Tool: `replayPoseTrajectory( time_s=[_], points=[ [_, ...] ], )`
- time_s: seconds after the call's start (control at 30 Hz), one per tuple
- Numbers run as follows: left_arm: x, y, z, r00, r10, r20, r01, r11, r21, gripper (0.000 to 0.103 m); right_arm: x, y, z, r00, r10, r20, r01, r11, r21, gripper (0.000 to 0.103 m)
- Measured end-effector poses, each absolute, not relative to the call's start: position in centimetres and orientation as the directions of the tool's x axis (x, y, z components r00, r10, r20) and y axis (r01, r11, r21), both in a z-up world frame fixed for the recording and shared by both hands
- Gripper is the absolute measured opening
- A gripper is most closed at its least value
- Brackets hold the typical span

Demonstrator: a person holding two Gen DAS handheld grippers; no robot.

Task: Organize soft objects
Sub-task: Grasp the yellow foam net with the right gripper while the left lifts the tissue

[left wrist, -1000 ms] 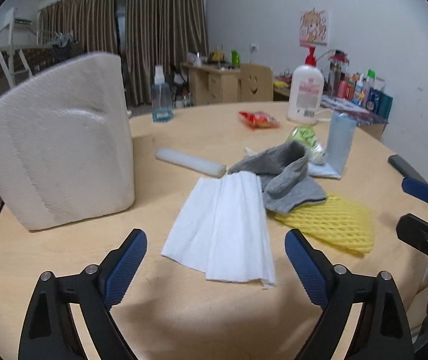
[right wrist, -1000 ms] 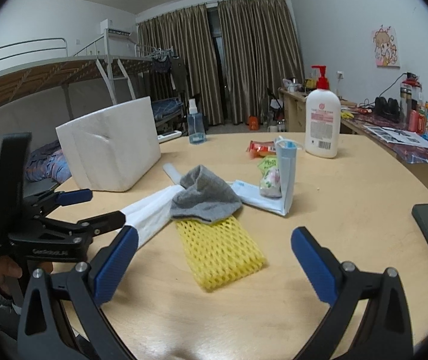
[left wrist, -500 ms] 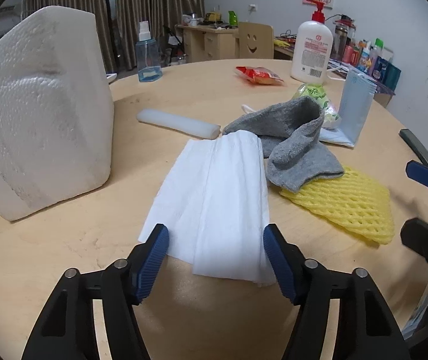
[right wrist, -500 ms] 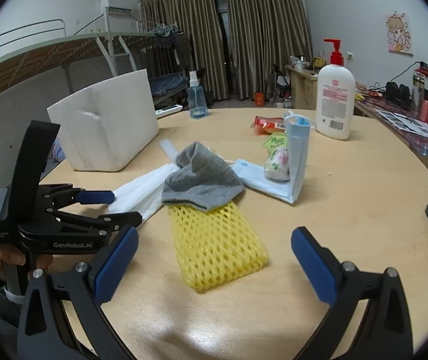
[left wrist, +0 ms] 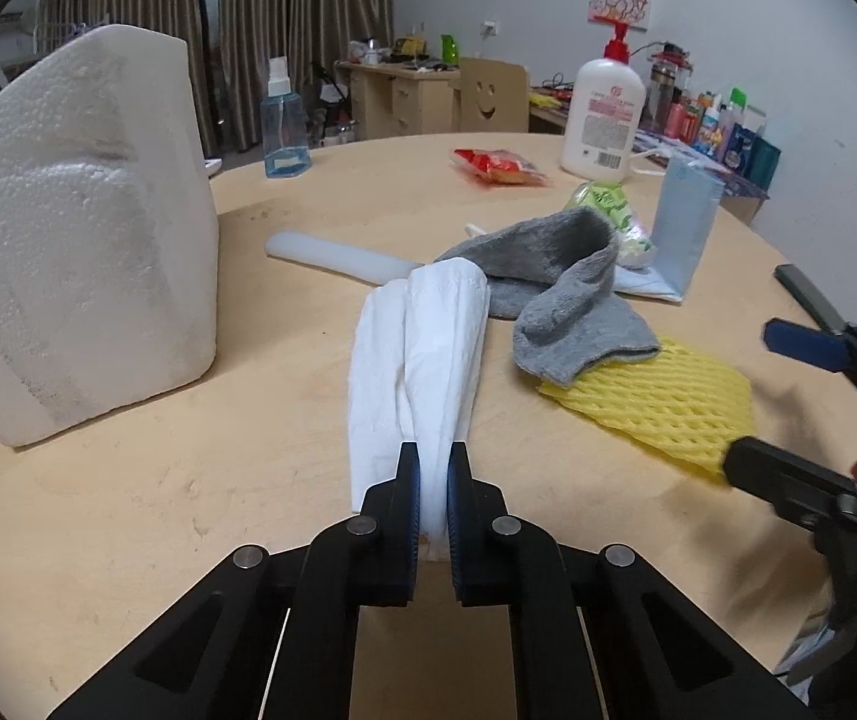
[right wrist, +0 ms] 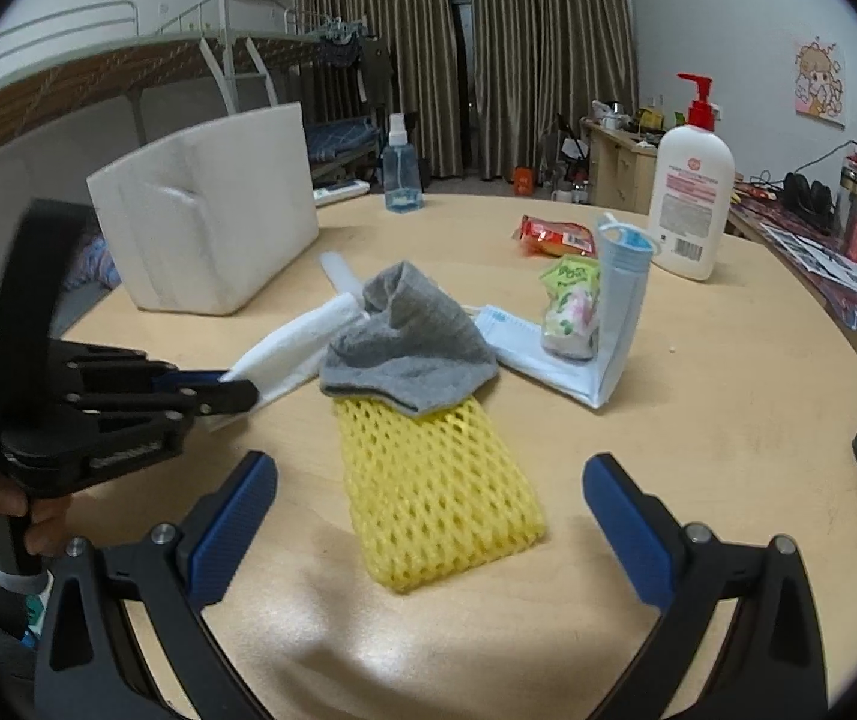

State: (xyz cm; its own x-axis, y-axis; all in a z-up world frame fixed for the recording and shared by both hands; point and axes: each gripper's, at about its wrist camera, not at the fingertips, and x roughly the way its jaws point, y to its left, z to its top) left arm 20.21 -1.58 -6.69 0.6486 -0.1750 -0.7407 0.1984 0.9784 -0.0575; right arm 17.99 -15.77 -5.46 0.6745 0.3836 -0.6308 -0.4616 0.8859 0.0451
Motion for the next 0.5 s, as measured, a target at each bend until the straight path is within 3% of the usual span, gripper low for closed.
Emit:
replayPoseTrajectory(
  time_s=[0.13, 0.3, 0.5],
  points=[
    [19.2, -1.0, -6.1, 0.669, -0.195, -0.717, 0.200, 0.977, -0.078, 0.008, 18.2, -15.2, -5.7, 0.672, 0.363, -0.646, -0.465, 0.885, 0.014, 0.101],
    [18.2, -0.3, -5.7, 0.687, -0.209, -0.696, 0.199, 0.975, -0.096, 0.008, 18.3, -14.1, -6.3, 0.659, 0.331, -0.675, -0.479, 0.877, -0.038, 0.081],
    [17.3, 0.3, -5.6, 0.699, -0.220, -0.680, 0.194, 0.974, -0.115, 0.008, 18.7, -13.8, -7.1, 0.646, 0.296, -0.703, -0.476, 0.877, -0.068, 0.073]
  ],
)
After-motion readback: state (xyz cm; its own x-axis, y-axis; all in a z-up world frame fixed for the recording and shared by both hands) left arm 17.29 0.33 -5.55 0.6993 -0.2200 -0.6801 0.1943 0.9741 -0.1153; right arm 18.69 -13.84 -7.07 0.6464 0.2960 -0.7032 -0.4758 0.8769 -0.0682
